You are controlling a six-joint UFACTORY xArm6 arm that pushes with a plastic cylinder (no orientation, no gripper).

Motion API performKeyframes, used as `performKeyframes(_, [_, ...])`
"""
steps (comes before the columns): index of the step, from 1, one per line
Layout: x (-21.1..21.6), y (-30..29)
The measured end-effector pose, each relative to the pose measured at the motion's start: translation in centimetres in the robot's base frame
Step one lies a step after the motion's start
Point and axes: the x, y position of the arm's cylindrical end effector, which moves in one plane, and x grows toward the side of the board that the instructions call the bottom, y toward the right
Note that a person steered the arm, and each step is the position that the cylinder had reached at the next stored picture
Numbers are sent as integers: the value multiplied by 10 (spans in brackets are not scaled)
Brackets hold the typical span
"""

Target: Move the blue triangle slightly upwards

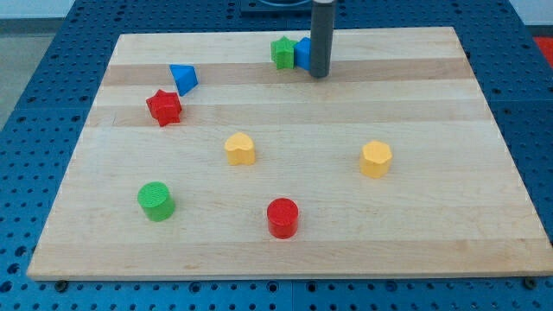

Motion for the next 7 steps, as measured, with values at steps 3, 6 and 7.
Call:
performKeyframes(3, [36,-115])
performKeyframes(6, [36,-211])
performKeyframes(7, [31,-213])
